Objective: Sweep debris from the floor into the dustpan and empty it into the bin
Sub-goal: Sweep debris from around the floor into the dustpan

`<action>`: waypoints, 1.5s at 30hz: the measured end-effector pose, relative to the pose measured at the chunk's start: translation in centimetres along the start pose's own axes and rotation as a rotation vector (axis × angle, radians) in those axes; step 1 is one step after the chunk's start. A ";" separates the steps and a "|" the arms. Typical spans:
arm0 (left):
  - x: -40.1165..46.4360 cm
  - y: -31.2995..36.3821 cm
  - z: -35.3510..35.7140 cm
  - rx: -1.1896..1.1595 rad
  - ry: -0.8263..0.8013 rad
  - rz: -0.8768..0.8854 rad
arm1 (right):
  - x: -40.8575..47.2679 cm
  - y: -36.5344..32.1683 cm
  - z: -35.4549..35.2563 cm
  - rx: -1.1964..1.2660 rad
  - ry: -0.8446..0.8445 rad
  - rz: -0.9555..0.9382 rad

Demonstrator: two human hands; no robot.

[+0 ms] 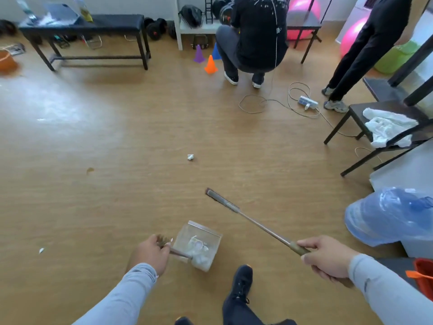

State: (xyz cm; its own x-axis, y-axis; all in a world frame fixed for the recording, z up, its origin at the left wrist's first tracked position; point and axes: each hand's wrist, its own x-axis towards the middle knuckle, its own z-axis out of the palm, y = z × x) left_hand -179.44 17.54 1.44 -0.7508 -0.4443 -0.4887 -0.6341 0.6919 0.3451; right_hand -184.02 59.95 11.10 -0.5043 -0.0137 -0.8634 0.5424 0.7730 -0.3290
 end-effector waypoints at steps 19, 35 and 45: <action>19.0 10.4 -9.9 -0.089 0.260 -0.015 | 14.0 -15.2 -9.1 0.308 0.101 0.017; 47.5 14.6 -12.8 0.021 0.017 -0.046 | 38.5 -49.3 -10.2 -0.009 0.105 0.130; 49.9 16.9 -13.8 0.055 -0.035 -0.056 | 34.8 -52.3 -12.9 -0.392 -0.127 0.146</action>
State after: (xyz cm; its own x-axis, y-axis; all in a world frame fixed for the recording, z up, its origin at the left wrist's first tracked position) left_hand -230.19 -0.83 -6.03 -0.7069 -0.4634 -0.5343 -0.6630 0.6973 0.2724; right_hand -238.64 27.25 3.17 -0.3416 0.0543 -0.9383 0.2936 0.9545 -0.0516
